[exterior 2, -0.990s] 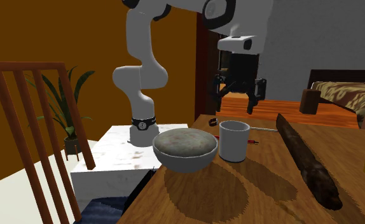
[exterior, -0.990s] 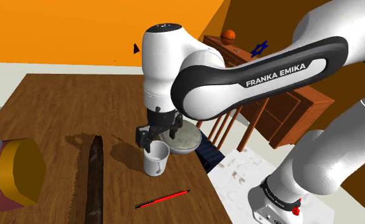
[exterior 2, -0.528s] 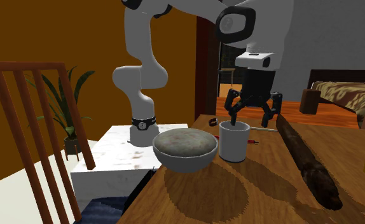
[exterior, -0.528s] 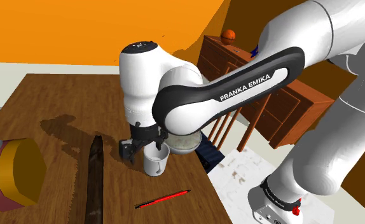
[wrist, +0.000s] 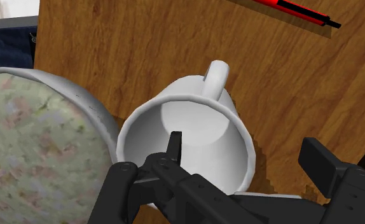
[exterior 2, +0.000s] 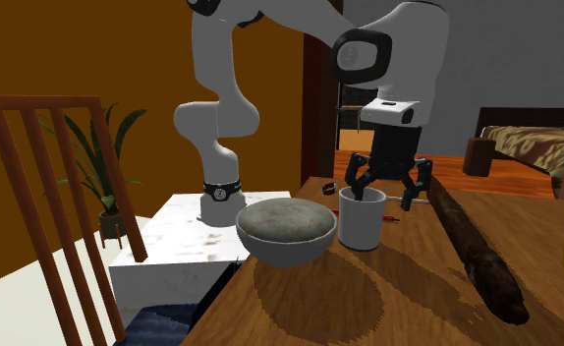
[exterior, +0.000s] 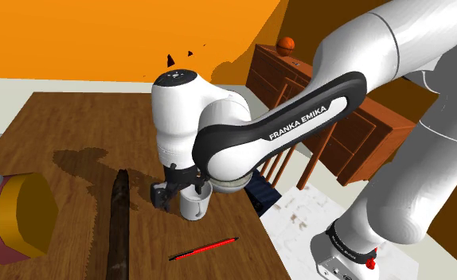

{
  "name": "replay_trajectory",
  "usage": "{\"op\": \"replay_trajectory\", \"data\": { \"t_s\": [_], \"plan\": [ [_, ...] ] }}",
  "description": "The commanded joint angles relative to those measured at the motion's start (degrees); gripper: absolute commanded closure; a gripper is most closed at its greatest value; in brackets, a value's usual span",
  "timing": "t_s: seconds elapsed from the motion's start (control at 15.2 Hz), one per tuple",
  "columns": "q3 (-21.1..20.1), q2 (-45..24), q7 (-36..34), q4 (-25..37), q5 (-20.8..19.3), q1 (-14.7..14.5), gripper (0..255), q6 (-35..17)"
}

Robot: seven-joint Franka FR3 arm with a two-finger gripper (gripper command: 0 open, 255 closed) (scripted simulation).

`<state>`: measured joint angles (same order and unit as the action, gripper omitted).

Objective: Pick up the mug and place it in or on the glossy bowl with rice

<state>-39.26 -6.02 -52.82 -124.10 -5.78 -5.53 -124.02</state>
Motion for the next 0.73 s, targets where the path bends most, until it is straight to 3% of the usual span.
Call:
{"op": "replay_trajectory", "data": {
  "t_s": [0.0, 0.2, 0.26, 0.66],
  "plan": [
    [0.00, -0.03, -0.02, -0.03, -0.03, 0.00, 0, -0.06],
    [0.00, -0.02, -0.02, -0.03, -0.02, 0.00, 0, -0.05],
    [0.00, -0.02, -0.02, -0.03, -0.02, 0.00, 255, -0.05],
    [0.00, -0.02, -0.01, -0.03, -0.02, 0.00, 255, -0.06]
  ]
}}
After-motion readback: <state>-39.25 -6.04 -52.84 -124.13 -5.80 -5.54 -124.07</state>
